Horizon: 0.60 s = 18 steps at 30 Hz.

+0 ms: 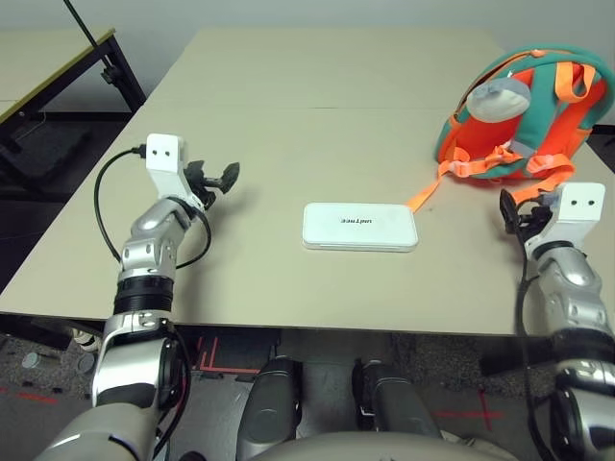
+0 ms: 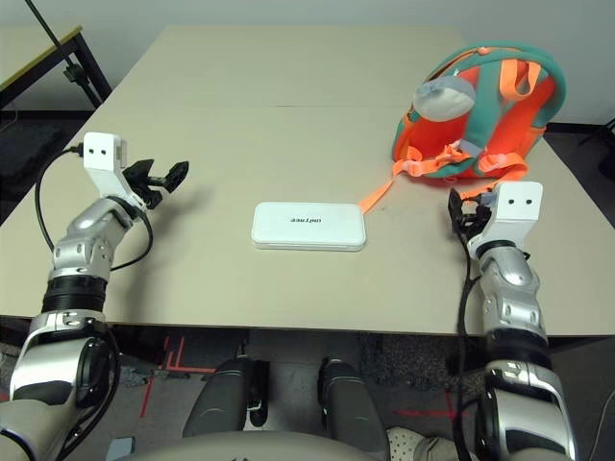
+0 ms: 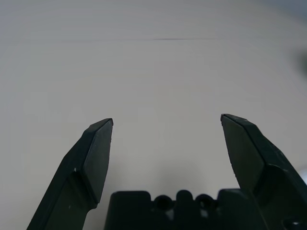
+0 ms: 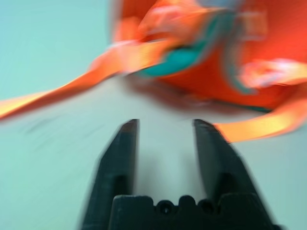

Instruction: Put the pencil case into the backpack and zip it.

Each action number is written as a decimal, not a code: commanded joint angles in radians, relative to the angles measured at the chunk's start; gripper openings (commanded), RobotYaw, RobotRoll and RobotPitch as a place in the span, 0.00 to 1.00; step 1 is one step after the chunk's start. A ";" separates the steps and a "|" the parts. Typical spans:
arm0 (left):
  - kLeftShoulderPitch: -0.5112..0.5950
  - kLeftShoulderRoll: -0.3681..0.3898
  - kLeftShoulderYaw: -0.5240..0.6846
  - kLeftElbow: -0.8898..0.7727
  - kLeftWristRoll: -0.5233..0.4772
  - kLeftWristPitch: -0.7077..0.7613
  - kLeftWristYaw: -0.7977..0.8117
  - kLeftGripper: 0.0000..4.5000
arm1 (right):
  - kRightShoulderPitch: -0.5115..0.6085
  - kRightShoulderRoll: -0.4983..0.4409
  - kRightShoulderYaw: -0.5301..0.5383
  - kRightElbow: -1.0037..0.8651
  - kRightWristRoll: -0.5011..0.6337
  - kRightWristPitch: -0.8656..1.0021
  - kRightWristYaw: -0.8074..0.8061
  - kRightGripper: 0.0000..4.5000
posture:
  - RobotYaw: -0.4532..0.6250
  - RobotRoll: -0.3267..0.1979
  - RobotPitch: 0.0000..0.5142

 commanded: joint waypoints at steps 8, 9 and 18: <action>-0.196 0.203 -0.219 0.009 -0.215 0.568 -0.543 1.00 | 0.041 -0.189 0.200 -0.359 -0.013 0.265 0.281 0.00 | 0.45 0.62 0.23; -0.221 0.203 -0.239 0.044 -0.205 0.578 -0.564 1.00 | 0.030 -0.206 0.226 -0.357 -0.033 0.263 0.305 0.00 | 0.45 0.62 0.23; -0.334 0.198 -0.462 0.309 -0.078 0.579 -0.795 1.00 | -0.164 -0.224 0.339 -0.202 -0.147 0.169 0.411 0.00 | 0.45 0.62 0.20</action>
